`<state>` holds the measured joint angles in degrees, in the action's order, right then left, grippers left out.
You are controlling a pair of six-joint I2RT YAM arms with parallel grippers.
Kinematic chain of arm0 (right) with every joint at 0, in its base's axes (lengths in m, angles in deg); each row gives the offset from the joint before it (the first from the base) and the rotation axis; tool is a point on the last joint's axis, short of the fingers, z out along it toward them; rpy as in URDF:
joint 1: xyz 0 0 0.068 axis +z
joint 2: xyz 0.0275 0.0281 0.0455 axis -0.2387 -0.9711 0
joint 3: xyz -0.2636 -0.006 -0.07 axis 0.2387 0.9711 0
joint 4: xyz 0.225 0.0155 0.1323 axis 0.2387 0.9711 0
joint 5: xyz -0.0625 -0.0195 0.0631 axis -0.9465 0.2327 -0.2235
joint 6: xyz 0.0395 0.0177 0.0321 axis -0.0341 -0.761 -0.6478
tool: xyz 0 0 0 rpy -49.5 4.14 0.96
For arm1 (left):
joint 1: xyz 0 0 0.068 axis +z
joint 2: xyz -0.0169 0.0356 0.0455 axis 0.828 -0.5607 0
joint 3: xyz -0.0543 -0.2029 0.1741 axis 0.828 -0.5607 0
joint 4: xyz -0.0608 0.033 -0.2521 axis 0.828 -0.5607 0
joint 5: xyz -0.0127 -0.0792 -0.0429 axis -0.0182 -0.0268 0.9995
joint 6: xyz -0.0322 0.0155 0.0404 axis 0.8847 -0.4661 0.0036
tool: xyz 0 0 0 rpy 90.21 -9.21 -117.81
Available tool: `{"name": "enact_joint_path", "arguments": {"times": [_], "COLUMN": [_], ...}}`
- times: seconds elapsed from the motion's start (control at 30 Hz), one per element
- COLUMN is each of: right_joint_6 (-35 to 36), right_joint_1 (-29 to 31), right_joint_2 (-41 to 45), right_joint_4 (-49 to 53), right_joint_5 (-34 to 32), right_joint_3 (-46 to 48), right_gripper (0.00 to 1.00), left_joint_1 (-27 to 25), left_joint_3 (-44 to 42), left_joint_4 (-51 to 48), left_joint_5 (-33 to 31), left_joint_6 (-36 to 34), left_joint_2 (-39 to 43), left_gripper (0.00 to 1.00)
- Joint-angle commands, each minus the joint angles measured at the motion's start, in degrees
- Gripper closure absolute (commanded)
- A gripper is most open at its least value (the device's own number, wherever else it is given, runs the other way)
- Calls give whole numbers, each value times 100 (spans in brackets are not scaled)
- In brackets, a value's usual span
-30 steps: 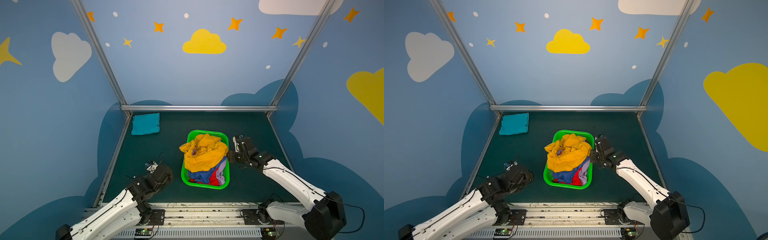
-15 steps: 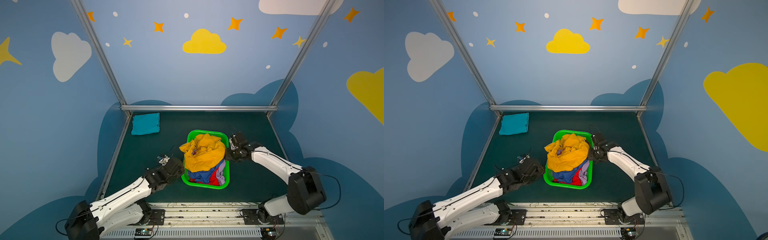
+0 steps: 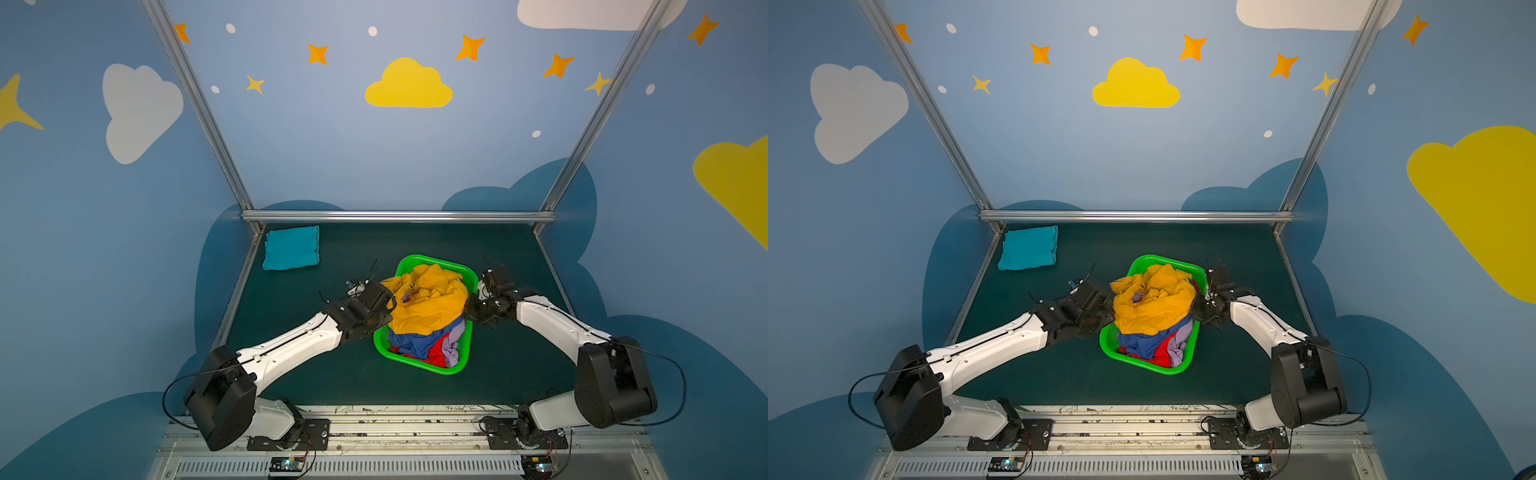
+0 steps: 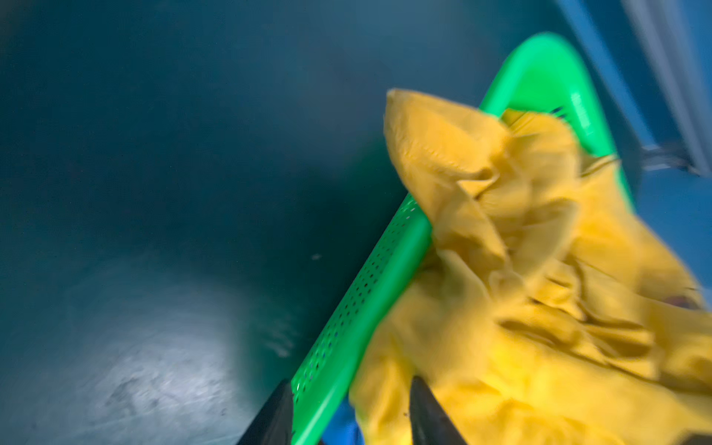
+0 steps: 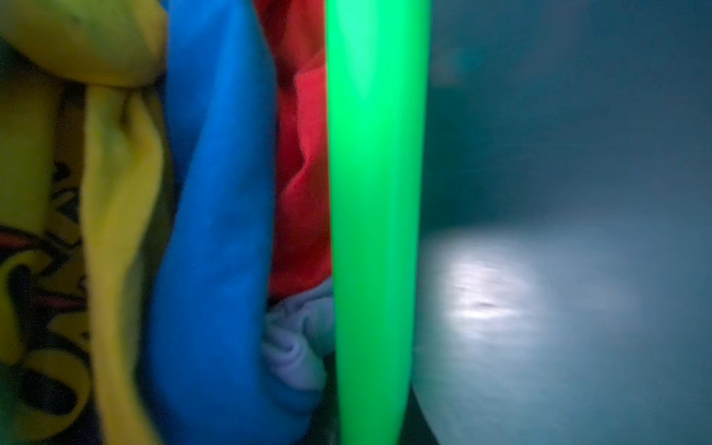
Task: Fold and stack the t-shirts
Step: 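Push the green basket away with the right gripper while the left withdraws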
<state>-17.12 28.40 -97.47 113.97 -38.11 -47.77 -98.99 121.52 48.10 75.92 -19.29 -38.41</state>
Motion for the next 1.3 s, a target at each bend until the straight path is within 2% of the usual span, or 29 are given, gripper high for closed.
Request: {"name": "enact_joint_path", "arguments": {"times": [0.0, 0.17, 0.27, 0.47, 0.63, 0.77, 0.97, 1.27], "right_joint_6": [-739, -1778, -2365, -3526, -3698, -4093, -4219, -3755], "right_joint_1": [-615, -1722, -1912, -2236, -2205, -2107, -2016, -1937], "right_joint_2": [330, 449, 392, -232, -1164, -1593, -2474, -3404], "right_joint_4": [168, -610, -1113, -1617, -1373, -1413, -1279, -770], "right_joint_5": [-535, -282, -554, -1200, -1632, -2051, -2274, -2611], "right_joint_3": [91, 595, 722, 341, -636, -1027, -2038, -3662], "right_gripper": [100, 100, 100, 100, 100, 100, 100, 100], "left_joint_1": [183, 460, 606, 866, 1223, 1562, 1902, 2163], "left_joint_3": [359, 273, -103, -989, -1341, -1323, -1197, -1164], "left_joint_4": [-231, -380, -374, -452, -702, -888, -910, -627], "left_joint_5": [97, -4, -104, -303, -303, -49, 398, 856], "left_joint_6": [-458, -552, -470, -312, -356, -496, -734, -721], "left_joint_2": [206, 795, 1257, 2240, 2869, 2940, 2456, 1736], "left_gripper": [42, 36, 35, 35, 33, 34, 34, 33]}}
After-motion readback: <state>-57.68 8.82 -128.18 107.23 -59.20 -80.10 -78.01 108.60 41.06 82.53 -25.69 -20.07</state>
